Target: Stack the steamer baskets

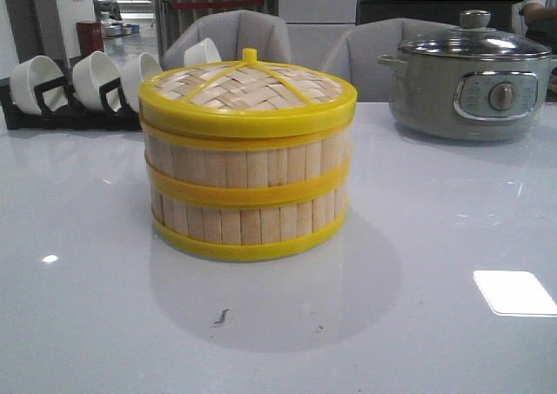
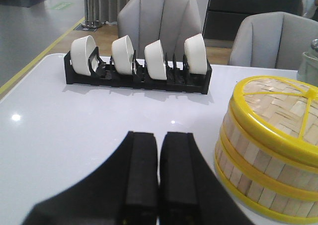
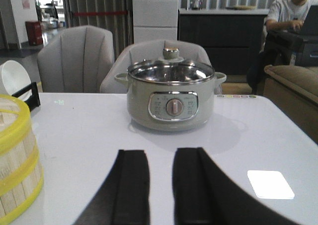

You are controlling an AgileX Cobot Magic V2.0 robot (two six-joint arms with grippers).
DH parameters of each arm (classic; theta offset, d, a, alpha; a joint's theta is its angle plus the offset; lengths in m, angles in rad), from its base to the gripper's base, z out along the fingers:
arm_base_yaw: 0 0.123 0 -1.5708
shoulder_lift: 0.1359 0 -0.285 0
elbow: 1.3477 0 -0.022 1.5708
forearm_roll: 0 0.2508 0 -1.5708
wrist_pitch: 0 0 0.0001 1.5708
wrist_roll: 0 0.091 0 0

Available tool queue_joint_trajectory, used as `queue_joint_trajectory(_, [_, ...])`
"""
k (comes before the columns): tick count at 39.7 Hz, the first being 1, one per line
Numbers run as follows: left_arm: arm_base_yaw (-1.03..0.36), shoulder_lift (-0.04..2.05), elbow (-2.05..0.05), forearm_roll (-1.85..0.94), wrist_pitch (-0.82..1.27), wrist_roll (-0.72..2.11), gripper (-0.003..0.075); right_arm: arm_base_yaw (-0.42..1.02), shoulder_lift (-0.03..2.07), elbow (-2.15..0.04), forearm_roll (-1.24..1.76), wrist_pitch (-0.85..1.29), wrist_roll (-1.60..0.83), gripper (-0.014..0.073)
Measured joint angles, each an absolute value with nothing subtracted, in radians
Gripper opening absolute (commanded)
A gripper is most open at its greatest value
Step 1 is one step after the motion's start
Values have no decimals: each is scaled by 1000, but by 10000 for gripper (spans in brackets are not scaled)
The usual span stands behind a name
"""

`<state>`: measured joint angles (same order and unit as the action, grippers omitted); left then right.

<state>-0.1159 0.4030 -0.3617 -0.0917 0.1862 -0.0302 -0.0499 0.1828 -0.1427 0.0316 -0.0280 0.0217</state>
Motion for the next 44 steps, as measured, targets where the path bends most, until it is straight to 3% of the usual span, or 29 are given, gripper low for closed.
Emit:
queue_joint_trajectory(3, [-116,403,-362,-92,187,-30,95,-50,166,-143,32,-29,22,74])
queue_joint_trajectory(44, [-116,403,-362,-92,187,-30,95,-50,162,-143,32,-24,22,70])
